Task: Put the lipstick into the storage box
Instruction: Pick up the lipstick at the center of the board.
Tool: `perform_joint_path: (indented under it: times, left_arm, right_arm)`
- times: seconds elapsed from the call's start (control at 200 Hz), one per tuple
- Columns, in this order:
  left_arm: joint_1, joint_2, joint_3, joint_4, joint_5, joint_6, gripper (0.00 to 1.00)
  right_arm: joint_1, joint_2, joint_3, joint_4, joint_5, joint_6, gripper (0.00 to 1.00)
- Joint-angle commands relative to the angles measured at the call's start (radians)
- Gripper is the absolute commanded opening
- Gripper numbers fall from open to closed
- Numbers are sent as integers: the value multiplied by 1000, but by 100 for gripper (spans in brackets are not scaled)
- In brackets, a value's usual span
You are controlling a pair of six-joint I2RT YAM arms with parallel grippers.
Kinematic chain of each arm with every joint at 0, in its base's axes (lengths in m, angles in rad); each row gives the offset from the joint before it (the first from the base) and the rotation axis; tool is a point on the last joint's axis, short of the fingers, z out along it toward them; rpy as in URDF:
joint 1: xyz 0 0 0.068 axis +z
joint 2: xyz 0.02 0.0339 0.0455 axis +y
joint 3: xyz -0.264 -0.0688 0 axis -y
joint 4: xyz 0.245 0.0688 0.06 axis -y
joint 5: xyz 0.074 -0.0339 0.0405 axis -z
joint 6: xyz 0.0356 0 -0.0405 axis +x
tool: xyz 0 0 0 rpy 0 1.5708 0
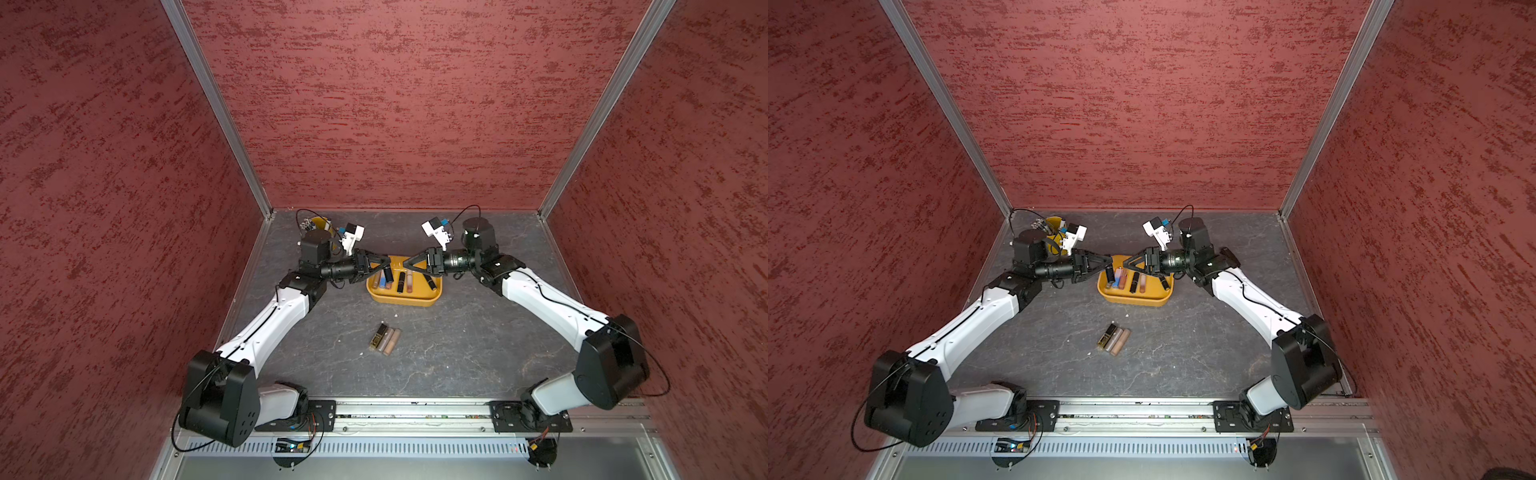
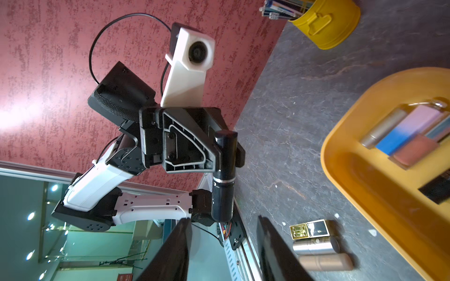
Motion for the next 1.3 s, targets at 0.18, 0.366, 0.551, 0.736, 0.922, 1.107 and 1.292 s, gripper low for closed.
perform_joint_path:
  times: [0.18,0.366,0.551,0.736,0.922,1.107,1.292]
  left_arm:
    - [-25,-39,3,133,49,-70,23]
    - [-33,-38,3,133,48,-68,23]
    - [-39,-38,3,135,47,-68,23]
    - [-39,-44,-4,133,46,-68,23]
    - [-42,-52,-16,129,41,-67,23]
    - [-50,-57,-17,127,37,-64,23]
    - [-62,-53,-16,126,32,-63,24]
  right_arm:
    - [42,6,36,40,-52,9,48]
    - [62,14,51,38,-45,10,48]
    - [81,33,67,46,-37,19,47]
    - [90,46,76,52,-22,29,46]
    - [92,54,81,56,-17,42,41]
    - [94,64,80,79,-14,67,33]
    - [93,76,77,120,-17,100,25]
